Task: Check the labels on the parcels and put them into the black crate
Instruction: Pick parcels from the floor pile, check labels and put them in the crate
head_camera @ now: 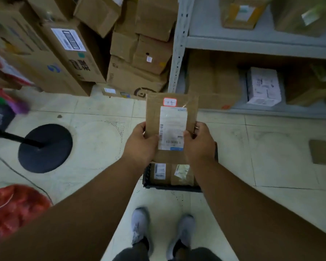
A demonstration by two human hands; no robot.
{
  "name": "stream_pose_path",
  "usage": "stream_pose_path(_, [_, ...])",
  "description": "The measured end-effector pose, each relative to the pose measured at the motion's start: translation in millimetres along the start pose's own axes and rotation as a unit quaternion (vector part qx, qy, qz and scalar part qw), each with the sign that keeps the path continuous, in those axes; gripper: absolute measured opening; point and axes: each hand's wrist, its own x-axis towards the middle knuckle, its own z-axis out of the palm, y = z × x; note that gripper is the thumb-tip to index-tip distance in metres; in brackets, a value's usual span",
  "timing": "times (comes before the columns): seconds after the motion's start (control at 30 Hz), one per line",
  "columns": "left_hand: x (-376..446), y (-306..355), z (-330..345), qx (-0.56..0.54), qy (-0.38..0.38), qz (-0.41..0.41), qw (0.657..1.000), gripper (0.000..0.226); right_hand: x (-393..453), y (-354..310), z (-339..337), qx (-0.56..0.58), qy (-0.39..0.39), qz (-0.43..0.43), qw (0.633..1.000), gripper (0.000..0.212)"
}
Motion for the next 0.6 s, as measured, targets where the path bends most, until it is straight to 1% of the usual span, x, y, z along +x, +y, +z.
stream_pose_path(0.13, [66.4, -55.9, 19.5, 0.009, -0.020, -0.012, 1.000, 0.038, 37.3, 47.9, 52.3, -0.021, 0.008, 0.006, 1.000, 0.051])
stream_pose_path(0.23, [105.3, -115.6, 33.7, 0.038, -0.031, -0.016, 0.999, 0.030, 61.7, 102.5, 93.5, -0.033, -0.007, 0.005, 0.999, 0.065])
stream_pose_path(0.3, [126.7, -157.3, 41.6, 0.064, -0.029, -0.013, 0.997, 0.029, 70.3, 142.0, 122.5, -0.058, -0.012, 0.013, 0.998, 0.072])
stream_pose_path(0.4, [152.9, -217.8, 52.1, 0.113, -0.018, -0.011, 0.993, 0.036, 74.2, 199.6, 166.9, -0.073, -0.032, 0.010, 0.997, 0.073])
stream_pose_path(0.47, [167.6, -254.8, 62.8, 0.127, -0.020, -0.019, 0.991, 0.036, 77.3, 236.0, 193.5, -0.077, -0.049, 0.014, 0.996, 0.075])
stream_pose_path(0.53, [179.3, -287.6, 73.4, 0.139, -0.020, -0.021, 0.990, 0.042, 82.9, 265.6, 217.4, -0.108, -0.073, 0.019, 0.991, 0.077])
stream_pose_path(0.6, [190.5, -315.2, 86.0, 0.160, -0.024, -0.002, 0.987, 0.050, 92.5, 289.5, 236.9, -0.135, -0.088, 0.033, 0.986, 0.072])
